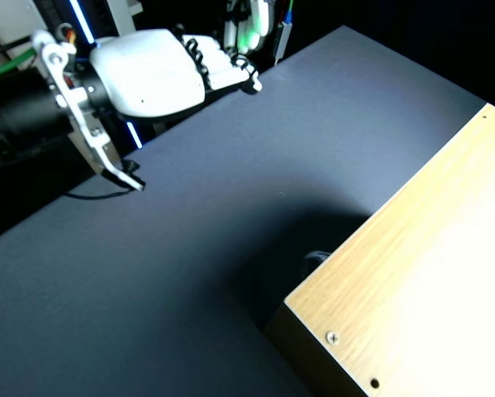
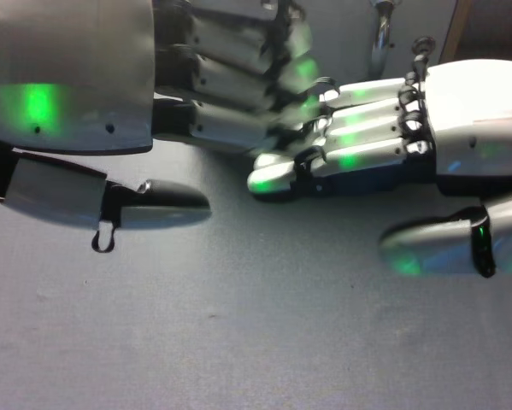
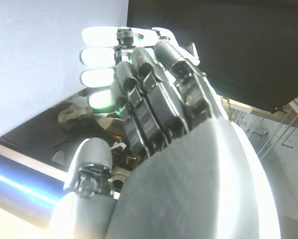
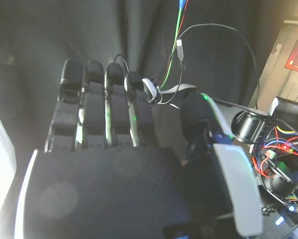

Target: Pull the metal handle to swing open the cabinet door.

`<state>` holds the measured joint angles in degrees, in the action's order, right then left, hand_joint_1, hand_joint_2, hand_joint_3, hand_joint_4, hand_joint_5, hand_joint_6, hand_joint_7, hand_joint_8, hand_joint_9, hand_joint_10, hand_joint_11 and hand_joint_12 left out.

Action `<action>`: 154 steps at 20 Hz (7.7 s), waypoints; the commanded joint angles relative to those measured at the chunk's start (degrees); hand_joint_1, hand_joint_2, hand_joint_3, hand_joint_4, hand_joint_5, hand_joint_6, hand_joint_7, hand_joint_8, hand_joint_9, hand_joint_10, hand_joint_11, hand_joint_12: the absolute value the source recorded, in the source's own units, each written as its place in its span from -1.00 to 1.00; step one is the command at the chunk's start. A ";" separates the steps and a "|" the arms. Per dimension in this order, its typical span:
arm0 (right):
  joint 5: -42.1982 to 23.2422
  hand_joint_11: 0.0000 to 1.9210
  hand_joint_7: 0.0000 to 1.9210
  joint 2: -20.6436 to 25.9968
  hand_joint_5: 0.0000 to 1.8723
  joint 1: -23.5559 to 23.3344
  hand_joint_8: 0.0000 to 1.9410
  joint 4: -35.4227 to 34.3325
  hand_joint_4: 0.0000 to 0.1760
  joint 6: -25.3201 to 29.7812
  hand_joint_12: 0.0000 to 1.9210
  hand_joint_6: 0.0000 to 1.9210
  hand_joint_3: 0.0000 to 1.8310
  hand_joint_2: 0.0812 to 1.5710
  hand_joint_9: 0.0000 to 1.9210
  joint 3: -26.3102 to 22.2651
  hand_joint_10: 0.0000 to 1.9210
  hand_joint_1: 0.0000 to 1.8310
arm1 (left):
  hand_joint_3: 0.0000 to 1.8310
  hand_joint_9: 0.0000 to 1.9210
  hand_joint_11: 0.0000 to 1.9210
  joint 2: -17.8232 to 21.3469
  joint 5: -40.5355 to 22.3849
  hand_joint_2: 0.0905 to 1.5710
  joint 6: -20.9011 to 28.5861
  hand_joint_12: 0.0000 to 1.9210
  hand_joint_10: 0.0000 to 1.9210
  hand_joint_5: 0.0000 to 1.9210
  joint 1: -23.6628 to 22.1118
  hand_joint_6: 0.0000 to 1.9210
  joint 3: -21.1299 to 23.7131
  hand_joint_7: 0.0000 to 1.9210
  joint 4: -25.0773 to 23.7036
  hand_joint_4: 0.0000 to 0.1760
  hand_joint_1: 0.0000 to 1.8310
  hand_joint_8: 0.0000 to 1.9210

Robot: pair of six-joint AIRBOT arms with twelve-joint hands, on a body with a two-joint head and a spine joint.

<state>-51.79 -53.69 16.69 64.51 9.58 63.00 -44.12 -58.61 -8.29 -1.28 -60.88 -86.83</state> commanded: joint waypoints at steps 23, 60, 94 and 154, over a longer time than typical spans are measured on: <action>9.82 -1.00 -0.90 0.66 -0.89 3.06 -1.00 -3.94 -1.00 0.25 -0.69 -1.00 -0.91 1.00 -0.90 0.97 -0.99 -1.00 | -0.96 -0.80 -1.00 0.22 -1.70 1.00 -0.25 -0.48 -1.00 -0.80 -0.65 -1.00 -0.04 -0.78 5.35 -1.00 -1.00 -1.00; 39.57 -1.00 -0.88 4.47 -0.88 3.38 -1.00 -66.55 -1.00 7.11 -0.64 -1.00 -0.90 1.00 -0.89 1.80 -1.00 -1.00 | -0.97 -0.77 -1.00 0.22 -1.70 1.00 -0.25 -0.43 -1.00 -0.77 -0.65 -1.00 -0.04 -0.74 5.35 -1.00 -1.00 -1.00; 37.57 -1.00 -0.92 -3.40 -0.92 2.49 -1.00 -68.47 -1.00 7.08 -0.76 -1.00 -0.93 1.00 -0.94 3.46 -1.00 -1.00 | -0.98 -0.76 -1.00 0.22 -1.70 1.00 -0.25 -0.44 -1.00 -0.76 -0.65 -1.00 -0.04 -0.74 5.35 -1.00 -1.00 -1.00; 33.88 -1.00 -0.96 4.25 -0.97 8.11 -1.00 -49.47 -1.00 2.32 -0.87 -1.00 -0.78 0.97 -0.97 -3.76 -1.00 -1.00 | -0.97 -0.85 -1.00 0.22 -1.70 1.00 -0.25 -0.62 -1.00 -0.84 -0.65 -1.00 -0.04 -0.83 5.35 -1.00 -1.00 -1.00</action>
<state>-11.73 -50.04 25.26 15.75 11.70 59.31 -44.16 -58.96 -8.27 -1.28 -60.88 -86.80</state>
